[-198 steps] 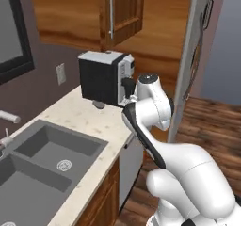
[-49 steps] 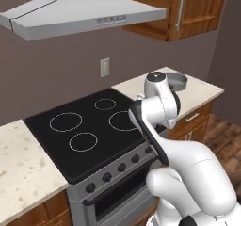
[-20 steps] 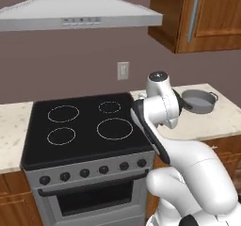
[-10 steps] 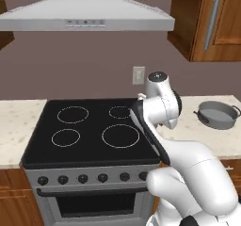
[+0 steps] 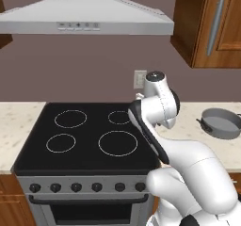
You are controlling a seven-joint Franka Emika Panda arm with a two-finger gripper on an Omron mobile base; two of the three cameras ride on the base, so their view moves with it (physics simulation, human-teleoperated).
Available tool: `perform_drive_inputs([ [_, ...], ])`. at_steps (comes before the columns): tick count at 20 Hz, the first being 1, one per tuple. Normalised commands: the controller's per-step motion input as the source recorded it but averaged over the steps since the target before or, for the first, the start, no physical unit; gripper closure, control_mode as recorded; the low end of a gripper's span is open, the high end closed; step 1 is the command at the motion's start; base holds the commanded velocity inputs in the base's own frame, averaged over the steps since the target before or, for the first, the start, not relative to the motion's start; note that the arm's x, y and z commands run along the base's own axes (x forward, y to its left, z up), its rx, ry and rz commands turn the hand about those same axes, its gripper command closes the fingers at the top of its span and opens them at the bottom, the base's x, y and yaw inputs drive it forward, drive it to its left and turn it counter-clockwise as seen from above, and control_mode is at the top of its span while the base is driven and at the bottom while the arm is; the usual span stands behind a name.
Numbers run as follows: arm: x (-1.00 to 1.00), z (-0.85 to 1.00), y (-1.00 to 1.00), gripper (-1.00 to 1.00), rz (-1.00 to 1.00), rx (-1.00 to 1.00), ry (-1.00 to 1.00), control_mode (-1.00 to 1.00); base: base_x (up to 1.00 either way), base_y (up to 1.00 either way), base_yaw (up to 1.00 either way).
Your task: Turn on the sink faucet. Then move the eggplant from the counter to the sink. Turn off the sink. Move the vegetable from the sink to the pot next to the stove. Finally move the pot to the rear right burner.
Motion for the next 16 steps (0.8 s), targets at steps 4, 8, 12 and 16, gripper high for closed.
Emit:
perform_drive_inputs([
  [4, 0.0, 0.0, 0.0, 1.0, 0.0, 0.0, 0.0, 1.0, 0.43, -0.24, -0.01],
  [8, 0.0, 0.0, 0.0, 1.0, 0.0, 0.0, 0.0, 1.0, 0.35, -0.1, -0.11],
  [12, 0.0, 0.0, 0.0, 1.0, 0.0, 0.0, 0.0, 1.0, 0.36, 0.0, -0.17],
  [16, 0.0, 0.0, 0.0, 1.0, 0.0, 0.0, 0.0, 1.0, 0.49, -0.01, -0.17],
])
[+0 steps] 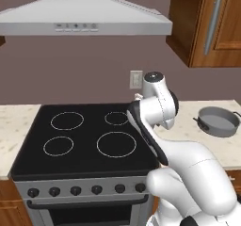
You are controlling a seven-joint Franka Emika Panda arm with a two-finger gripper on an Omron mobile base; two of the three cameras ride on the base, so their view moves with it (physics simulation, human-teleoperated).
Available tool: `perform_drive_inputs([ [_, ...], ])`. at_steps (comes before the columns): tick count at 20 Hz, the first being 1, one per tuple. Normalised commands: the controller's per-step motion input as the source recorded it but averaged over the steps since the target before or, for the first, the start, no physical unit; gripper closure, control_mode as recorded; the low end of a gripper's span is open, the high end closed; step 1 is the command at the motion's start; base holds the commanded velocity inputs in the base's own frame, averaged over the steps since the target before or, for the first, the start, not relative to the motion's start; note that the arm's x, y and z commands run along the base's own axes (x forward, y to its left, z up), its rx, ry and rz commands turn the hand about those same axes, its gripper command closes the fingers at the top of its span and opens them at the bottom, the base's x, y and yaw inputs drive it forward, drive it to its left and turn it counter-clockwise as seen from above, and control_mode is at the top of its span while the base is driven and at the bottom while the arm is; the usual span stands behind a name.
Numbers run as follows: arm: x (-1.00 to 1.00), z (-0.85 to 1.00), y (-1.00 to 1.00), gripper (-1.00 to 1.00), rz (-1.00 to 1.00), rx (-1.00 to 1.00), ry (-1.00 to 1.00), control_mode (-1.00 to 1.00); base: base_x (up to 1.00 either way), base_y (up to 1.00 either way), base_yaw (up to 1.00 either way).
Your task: Turn on the sink faucet. Then move the eggplant from the counter to the sink. Turn off the sink. Move the vegetable from the sink to the pot next to the stove. Finally move the pot to the rear right burner.
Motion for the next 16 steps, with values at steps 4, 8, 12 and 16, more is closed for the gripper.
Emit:
perform_drive_inputs([
  [4, 0.0, 0.0, 0.0, 1.0, 0.0, 0.0, 0.0, 1.0, 0.42, -0.09, -0.19],
  [8, 0.0, 0.0, 0.0, 1.0, 0.0, 0.0, 0.0, 1.0, 0.15, 0.02, -0.13],
  [12, 0.05, -0.05, -0.02, 1.0, 0.0, 0.0, -0.01, -1.0, 0.0, 0.0, 0.0],
  [16, 0.06, -0.04, -0.37, 1.0, 0.0, 0.0, -0.03, -1.0, 0.0, 0.0, 0.0],
])
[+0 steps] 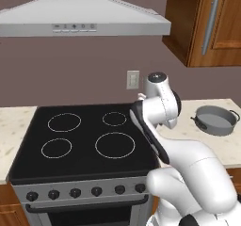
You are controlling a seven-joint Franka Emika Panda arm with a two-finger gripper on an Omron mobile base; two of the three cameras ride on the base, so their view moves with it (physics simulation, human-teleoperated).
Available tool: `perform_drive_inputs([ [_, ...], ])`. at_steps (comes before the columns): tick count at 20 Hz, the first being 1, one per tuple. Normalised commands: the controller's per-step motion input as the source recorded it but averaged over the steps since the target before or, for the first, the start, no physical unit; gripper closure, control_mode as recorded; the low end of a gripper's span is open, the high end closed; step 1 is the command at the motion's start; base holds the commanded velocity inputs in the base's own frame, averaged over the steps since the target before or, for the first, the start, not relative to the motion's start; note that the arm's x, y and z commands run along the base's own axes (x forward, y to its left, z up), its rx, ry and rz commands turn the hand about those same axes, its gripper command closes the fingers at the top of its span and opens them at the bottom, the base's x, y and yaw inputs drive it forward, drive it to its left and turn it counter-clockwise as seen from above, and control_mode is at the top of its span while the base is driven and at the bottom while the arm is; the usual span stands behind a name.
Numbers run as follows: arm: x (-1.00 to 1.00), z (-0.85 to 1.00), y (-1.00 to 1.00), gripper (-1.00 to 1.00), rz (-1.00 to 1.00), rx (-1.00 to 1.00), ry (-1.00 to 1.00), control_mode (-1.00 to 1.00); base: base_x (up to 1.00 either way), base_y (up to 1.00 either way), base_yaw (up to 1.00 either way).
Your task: Turn on the sink faucet. Then move the eggplant from the counter to the sink. Turn off the sink. Move the vegetable from the sink to the pot next to the stove. Finally move the pot to the rear right burner.
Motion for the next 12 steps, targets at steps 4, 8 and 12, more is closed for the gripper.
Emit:
perform_drive_inputs([
  [4, 0.0, -0.11, -0.42, 1.0, 0.0, -0.01, -0.03, -1.0, 0.0, 0.0, 0.0],
  [8, -0.06, -0.23, -0.46, 1.0, 0.0, -0.07, -0.07, -1.0, 0.0, 0.0, 0.0],
  [12, -0.19, -0.26, -0.51, 1.0, -0.02, -0.09, -0.08, -1.0, 0.0, 0.0, 0.0],
])
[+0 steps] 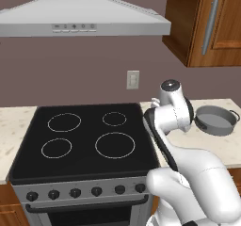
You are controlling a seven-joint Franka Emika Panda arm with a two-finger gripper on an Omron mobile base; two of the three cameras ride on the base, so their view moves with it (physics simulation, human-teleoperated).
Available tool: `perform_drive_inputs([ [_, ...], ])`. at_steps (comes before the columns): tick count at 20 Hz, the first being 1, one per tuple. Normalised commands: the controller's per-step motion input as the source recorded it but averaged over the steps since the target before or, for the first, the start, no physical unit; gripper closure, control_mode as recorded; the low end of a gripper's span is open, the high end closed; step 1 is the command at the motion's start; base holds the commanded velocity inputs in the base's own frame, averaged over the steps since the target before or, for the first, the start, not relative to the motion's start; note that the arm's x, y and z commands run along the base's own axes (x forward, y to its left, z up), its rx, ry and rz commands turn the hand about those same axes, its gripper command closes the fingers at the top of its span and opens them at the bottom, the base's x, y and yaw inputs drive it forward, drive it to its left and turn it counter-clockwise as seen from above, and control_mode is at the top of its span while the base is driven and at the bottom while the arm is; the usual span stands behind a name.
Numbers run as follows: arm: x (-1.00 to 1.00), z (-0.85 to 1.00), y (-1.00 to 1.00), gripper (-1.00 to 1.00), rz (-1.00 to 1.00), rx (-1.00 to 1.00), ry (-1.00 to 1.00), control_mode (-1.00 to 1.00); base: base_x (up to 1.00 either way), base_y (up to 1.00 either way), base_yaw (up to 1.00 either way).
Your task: Turn on the sink faucet. Then move the eggplant from the counter to the sink. Turn off the sink. Move the vegetable from the sink to the pot next to the stove. Finally move the pot to the rear right burner.
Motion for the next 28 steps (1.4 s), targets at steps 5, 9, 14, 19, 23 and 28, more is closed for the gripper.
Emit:
perform_drive_inputs([
  [5, -0.2, -0.12, -0.68, 1.0, -0.04, -0.02, -0.04, -1.0, 0.0, 0.0, 0.0],
  [9, -0.08, -0.01, -0.75, 1.0, -0.05, 0.0, 0.0, -1.0, 0.0, 0.0, 0.0],
  [14, -0.1, 0.0, -0.85, 1.0, -0.05, 0.0, 0.0, -1.0, 0.0, 0.0, 0.0],
  [19, -0.05, 0.0, -0.9, 1.0, -0.02, 0.0, 0.0, -1.0, 0.0, 0.0, 0.0],
  [23, 0.03, 0.0, -0.88, 1.0, -0.01, 0.0, 0.0, -1.0, 0.0, 0.0, 0.0],
  [28, 0.26, 0.0, -0.82, 1.0, 0.0, 0.0, 0.01, -1.0, 0.0, 0.0, 0.0],
])
